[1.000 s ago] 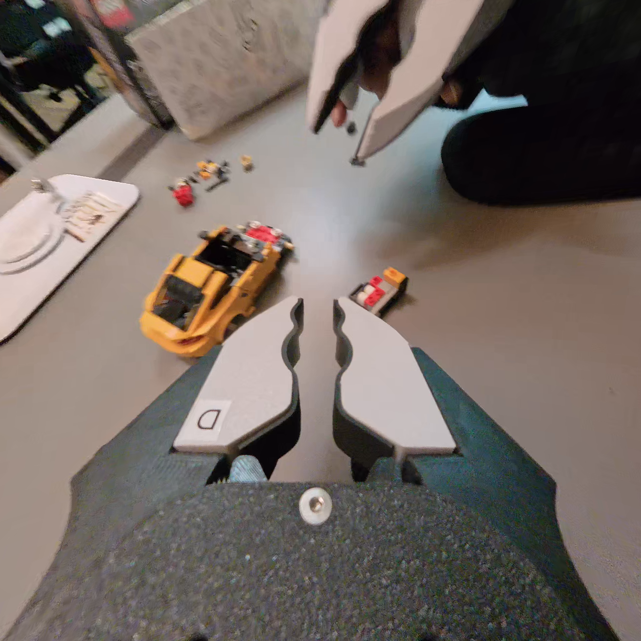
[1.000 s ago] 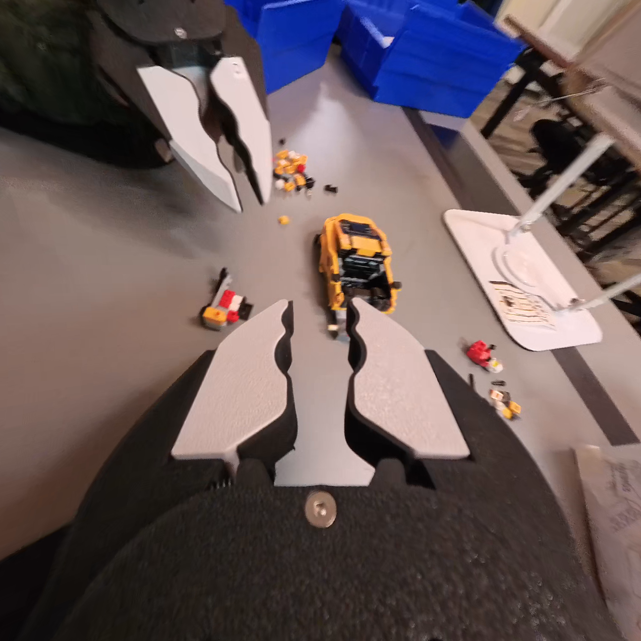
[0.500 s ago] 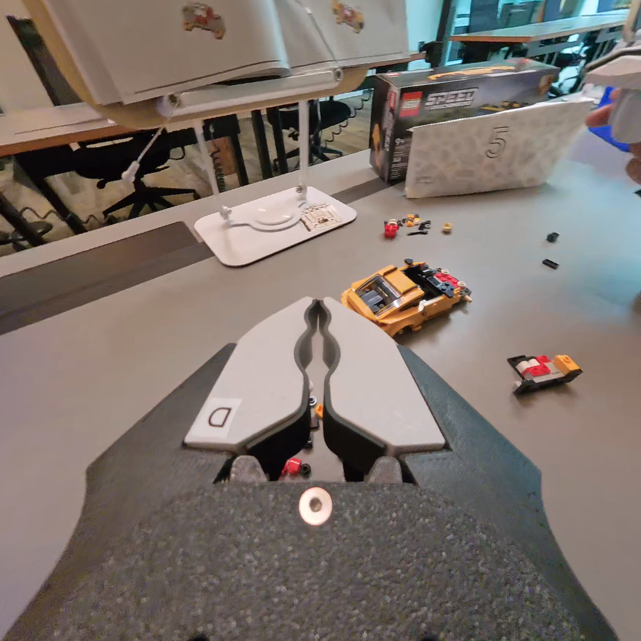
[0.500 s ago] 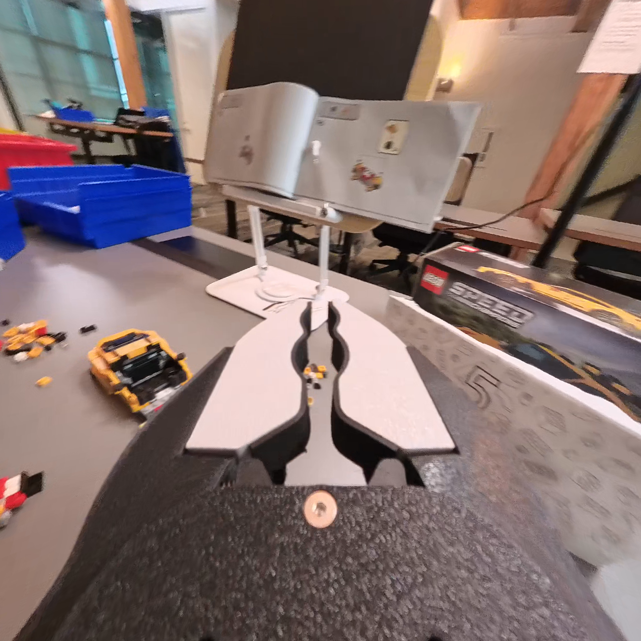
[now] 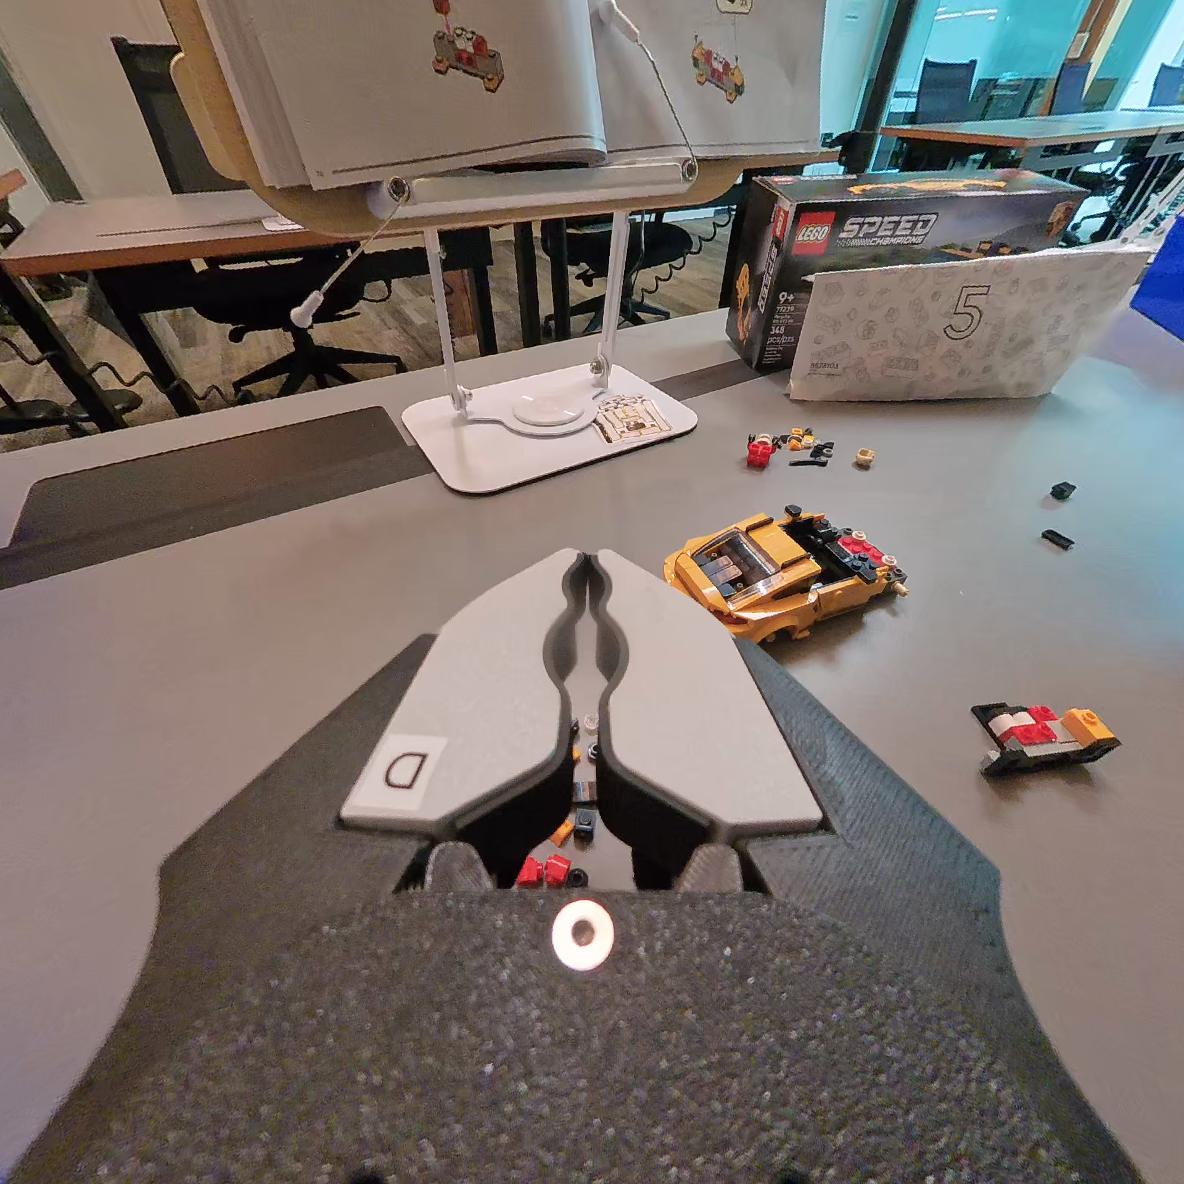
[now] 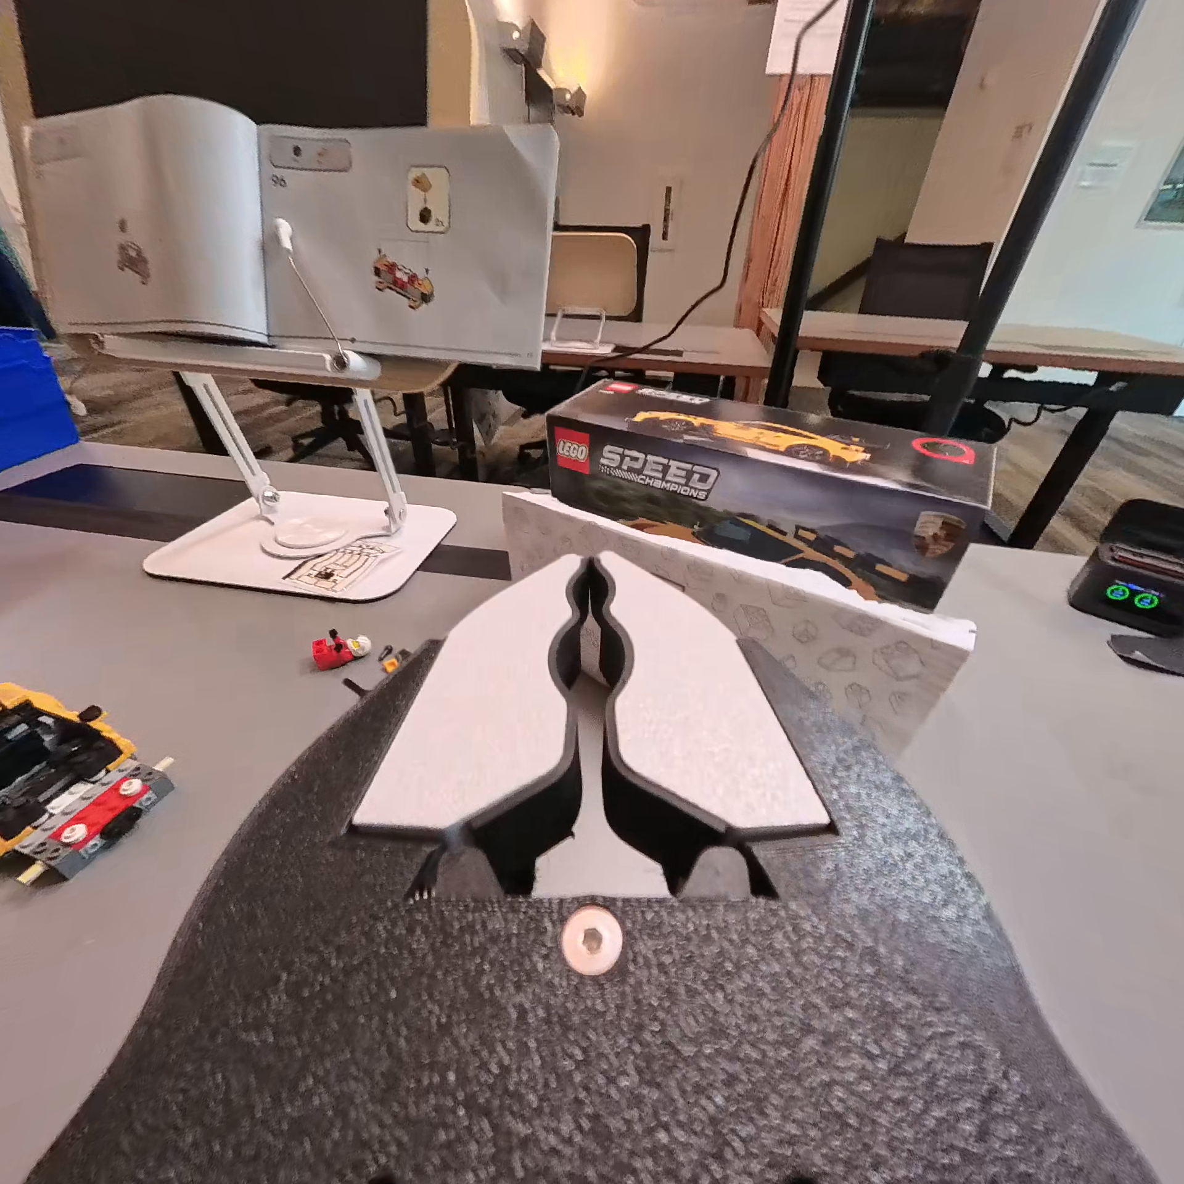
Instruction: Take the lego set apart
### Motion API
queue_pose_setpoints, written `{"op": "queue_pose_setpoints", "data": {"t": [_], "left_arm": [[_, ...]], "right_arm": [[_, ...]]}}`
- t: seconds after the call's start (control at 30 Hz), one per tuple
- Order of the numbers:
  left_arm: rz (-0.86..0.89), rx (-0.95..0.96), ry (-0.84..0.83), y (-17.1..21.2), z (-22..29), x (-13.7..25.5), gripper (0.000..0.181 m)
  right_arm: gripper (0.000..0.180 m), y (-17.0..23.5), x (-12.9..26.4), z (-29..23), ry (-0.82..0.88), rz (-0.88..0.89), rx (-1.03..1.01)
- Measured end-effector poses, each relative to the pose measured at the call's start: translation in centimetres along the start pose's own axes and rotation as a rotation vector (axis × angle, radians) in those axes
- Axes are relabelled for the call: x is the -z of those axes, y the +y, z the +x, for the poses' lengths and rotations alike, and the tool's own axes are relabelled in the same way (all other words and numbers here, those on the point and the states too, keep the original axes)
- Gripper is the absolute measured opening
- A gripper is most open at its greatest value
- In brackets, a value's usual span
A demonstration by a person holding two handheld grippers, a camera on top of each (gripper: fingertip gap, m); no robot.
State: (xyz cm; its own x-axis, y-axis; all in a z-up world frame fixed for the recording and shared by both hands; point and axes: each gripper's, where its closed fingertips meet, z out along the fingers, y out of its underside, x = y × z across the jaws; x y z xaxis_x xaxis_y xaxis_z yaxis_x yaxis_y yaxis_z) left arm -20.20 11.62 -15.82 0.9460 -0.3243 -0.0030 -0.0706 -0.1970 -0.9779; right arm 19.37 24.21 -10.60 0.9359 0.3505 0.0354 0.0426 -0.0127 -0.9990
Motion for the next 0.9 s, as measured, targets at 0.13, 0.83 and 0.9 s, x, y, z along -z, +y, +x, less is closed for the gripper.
{"op": "queue_pose_setpoints", "data": {"t": [0.13,0.83,0.9], "left_arm": [[0.003,0.006,-0.002,0.0,0.0,-0.1,0.0],[-0.02,0.011,0.125,0.5,2.6,-0.5,0.0],[-0.045,0.029,0.277,0.7,5.6,-0.6,0.0]], "right_arm": [[0.0,0.6,-0.2,0.1,0.008,-0.026,0.016],[0.01,11.7,3.2,-7.1,-0.642,-0.605,0.388],[0.011,7.9,3.3,-10.0,-0.71,-0.359,0.402]]}}
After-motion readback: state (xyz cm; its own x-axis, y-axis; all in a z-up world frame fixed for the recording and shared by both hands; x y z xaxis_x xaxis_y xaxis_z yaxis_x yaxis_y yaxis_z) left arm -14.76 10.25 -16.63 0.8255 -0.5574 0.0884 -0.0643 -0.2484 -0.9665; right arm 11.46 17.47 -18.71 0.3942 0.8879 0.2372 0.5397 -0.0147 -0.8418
